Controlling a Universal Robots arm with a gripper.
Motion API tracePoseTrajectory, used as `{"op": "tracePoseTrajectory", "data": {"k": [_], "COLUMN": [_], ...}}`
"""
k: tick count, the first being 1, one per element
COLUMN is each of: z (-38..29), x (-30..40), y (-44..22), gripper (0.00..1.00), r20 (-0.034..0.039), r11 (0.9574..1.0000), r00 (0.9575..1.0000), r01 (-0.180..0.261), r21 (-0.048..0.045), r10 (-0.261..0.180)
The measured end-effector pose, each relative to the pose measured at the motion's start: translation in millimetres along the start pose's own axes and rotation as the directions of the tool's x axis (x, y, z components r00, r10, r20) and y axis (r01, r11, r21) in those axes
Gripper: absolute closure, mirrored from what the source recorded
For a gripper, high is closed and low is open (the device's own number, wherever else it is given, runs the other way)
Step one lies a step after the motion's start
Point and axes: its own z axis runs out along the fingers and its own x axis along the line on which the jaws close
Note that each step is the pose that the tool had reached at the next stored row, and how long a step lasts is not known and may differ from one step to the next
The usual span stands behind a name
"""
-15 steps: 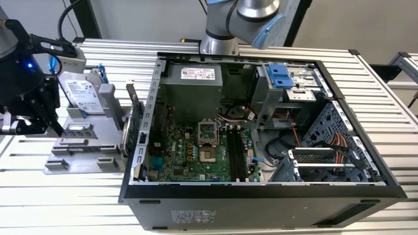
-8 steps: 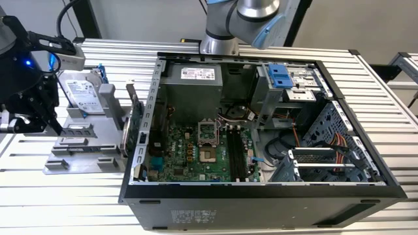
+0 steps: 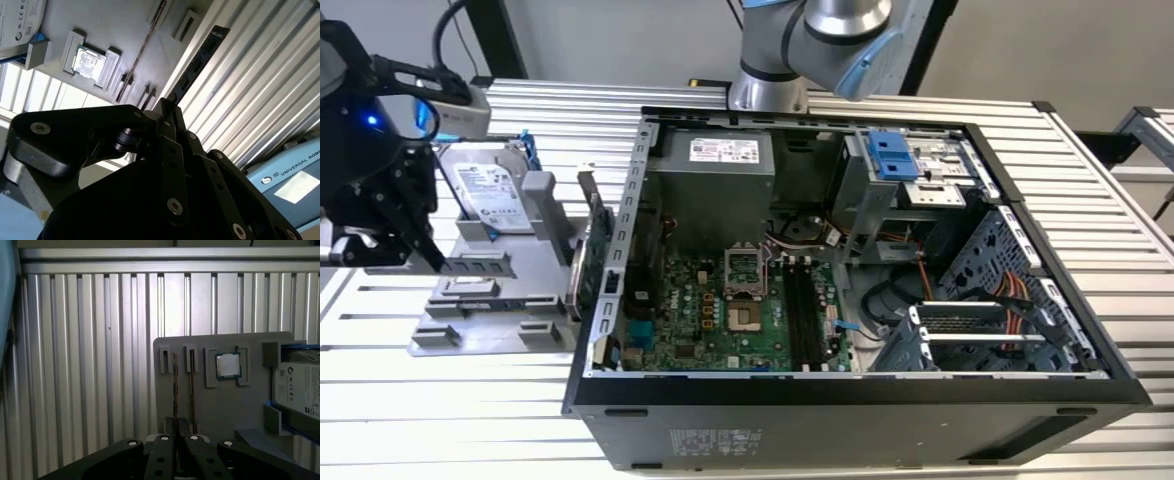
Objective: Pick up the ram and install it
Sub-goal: 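Pick up the ram and move it above insertion slot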
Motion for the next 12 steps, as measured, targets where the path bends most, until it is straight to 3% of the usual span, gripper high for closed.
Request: {"op": "tracePoseTrajectory", "data": {"k": [12], "z": [-4.7], "x": [0.0], "y": [-0.1], "gripper": [1.0], "r20": [0.0], "r11": [1.0], "r00": [1.0], "r01": [0.0], "r21": [0.0], "r10": [0.0]}}
